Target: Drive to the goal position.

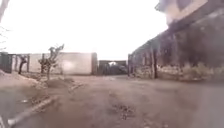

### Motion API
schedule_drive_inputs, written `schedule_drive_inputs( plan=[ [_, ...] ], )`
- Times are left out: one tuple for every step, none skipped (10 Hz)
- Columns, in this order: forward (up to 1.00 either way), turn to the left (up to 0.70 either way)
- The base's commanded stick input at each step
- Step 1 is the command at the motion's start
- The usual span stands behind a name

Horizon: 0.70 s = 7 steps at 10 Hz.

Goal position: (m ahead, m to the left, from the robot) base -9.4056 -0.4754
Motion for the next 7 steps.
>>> schedule_drive_inputs(
  plan=[
    [0.85, 0.00],
    [0.85, 0.00],
    [0.85, 0.00],
    [0.85, 0.00],
    [0.85, 0.00],
    [0.85, 0.00],
    [0.85, 0.00]
  ],
)
